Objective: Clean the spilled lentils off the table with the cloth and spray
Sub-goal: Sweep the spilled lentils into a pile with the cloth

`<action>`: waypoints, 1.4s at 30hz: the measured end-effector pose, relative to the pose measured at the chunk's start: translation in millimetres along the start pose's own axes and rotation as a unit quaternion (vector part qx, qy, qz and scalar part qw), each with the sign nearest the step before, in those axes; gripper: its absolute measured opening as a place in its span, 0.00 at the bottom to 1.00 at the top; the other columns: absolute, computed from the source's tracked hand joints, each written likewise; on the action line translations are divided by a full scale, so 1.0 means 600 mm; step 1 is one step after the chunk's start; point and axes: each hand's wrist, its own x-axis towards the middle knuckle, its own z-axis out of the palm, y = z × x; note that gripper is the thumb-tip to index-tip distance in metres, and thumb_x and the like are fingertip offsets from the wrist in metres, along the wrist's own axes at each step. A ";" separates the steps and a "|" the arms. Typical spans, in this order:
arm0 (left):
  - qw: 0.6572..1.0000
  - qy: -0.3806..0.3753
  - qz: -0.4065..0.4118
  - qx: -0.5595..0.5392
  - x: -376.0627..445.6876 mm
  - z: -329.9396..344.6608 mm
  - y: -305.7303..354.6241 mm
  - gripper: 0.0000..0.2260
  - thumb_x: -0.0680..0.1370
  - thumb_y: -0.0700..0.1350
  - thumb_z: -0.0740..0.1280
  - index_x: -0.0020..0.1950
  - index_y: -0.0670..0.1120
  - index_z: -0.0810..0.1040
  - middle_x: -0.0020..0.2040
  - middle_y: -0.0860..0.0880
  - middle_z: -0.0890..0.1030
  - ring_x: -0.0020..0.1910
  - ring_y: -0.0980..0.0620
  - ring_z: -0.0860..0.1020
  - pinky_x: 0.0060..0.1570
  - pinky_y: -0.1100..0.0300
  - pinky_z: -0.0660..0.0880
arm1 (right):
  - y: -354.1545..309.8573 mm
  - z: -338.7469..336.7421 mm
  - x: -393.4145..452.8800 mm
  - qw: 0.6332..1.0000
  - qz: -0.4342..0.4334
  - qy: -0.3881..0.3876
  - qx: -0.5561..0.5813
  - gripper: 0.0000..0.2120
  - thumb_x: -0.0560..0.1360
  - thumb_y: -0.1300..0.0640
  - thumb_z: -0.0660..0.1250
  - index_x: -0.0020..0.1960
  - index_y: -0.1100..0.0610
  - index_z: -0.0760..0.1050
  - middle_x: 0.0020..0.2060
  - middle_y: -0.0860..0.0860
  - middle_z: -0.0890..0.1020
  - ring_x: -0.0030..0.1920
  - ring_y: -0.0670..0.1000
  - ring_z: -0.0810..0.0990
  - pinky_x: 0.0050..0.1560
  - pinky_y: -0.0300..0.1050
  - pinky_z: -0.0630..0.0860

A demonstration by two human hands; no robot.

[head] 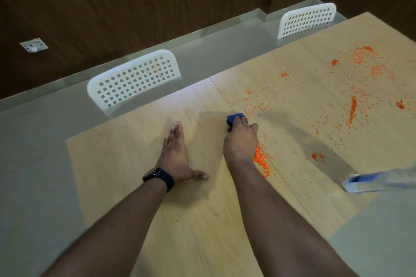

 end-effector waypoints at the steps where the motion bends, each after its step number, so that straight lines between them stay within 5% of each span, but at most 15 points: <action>1: 1.000 -0.002 0.006 0.001 0.000 0.000 0.002 0.79 0.54 0.67 0.84 0.81 0.51 0.27 0.83 0.55 0.32 0.76 0.60 0.30 0.77 0.57 0.35 | 0.004 -0.003 -0.003 1.000 0.015 0.010 0.009 0.22 0.79 0.66 0.56 0.71 0.60 0.72 0.67 0.55 0.79 0.63 0.60 0.71 0.64 0.54 0.73; 4: 0.999 -0.006 0.028 0.015 -0.001 0.006 0.004 0.78 0.55 0.70 0.83 0.82 0.49 0.28 0.82 0.55 0.31 0.80 0.57 0.32 0.80 0.56 0.36 | -0.017 -0.005 -0.035 0.999 -0.016 0.038 0.033 0.26 0.76 0.67 0.56 0.74 0.61 0.71 0.70 0.56 0.78 0.62 0.61 0.71 0.62 0.55 0.74; 10: 0.998 -0.002 0.042 0.038 0.000 0.018 0.008 0.76 0.57 0.67 0.83 0.82 0.48 0.29 0.85 0.51 0.35 0.82 0.55 0.35 0.82 0.54 0.38 | -0.054 0.014 -0.067 0.993 -0.113 -0.036 0.015 0.22 0.81 0.63 0.58 0.75 0.59 0.69 0.72 0.54 0.76 0.66 0.59 0.69 0.57 0.51 0.77; 16: 0.999 -0.016 0.033 0.025 -0.015 0.029 0.029 0.76 0.58 0.68 0.83 0.82 0.48 0.28 0.83 0.54 0.34 0.77 0.61 0.32 0.77 0.58 0.33 | 0.018 -0.009 -0.017 1.000 0.001 -0.003 0.016 0.19 0.80 0.65 0.57 0.69 0.60 0.74 0.66 0.56 0.79 0.63 0.60 0.71 0.63 0.53 0.73; 23: 0.998 -0.044 0.042 0.014 -0.048 0.051 0.073 0.74 0.60 0.64 0.84 0.82 0.50 0.29 0.84 0.52 0.35 0.79 0.56 0.35 0.74 0.56 0.36 | 0.111 -0.046 0.014 0.989 0.100 0.042 0.100 0.21 0.75 0.72 0.55 0.61 0.61 0.78 0.54 0.57 0.82 0.59 0.61 0.72 0.50 0.52 0.75; 27: 0.999 -0.037 0.032 0.003 -0.064 0.057 0.083 0.73 0.60 0.62 0.85 0.83 0.50 0.30 0.85 0.52 0.37 0.83 0.51 0.39 0.78 0.53 0.41 | 0.112 -0.077 -0.009 0.984 0.033 0.078 0.154 0.30 0.69 0.74 0.55 0.66 0.57 0.78 0.58 0.53 0.82 0.58 0.59 0.72 0.51 0.49 0.75; 31: 0.998 -0.039 0.041 0.002 -0.082 0.060 0.072 0.74 0.59 0.63 0.85 0.83 0.49 0.31 0.85 0.51 0.38 0.83 0.50 0.40 0.79 0.53 0.41 | 0.090 -0.076 -0.067 0.984 -0.060 0.054 0.162 0.26 0.68 0.74 0.57 0.59 0.54 0.78 0.51 0.50 0.83 0.50 0.55 0.69 0.42 0.47 0.63; 36: 0.997 -0.041 0.056 0.028 -0.094 0.078 0.061 0.78 0.53 0.71 0.82 0.83 0.48 0.31 0.85 0.51 0.38 0.83 0.53 0.38 0.82 0.53 0.39 | 0.064 -0.038 -0.156 0.985 -0.151 -0.021 0.085 0.22 0.75 0.68 0.63 0.67 0.55 0.75 0.62 0.49 0.81 0.56 0.55 0.71 0.45 0.48 0.74; 42: 0.998 -0.011 0.056 0.025 -0.109 0.116 0.091 0.79 0.52 0.72 0.82 0.83 0.47 0.31 0.85 0.50 0.39 0.83 0.54 0.39 0.82 0.51 0.38 | 0.119 -0.023 -0.170 0.992 -0.113 -0.047 0.039 0.21 0.81 0.64 0.60 0.72 0.54 0.73 0.71 0.49 0.77 0.63 0.56 0.70 0.56 0.50 0.77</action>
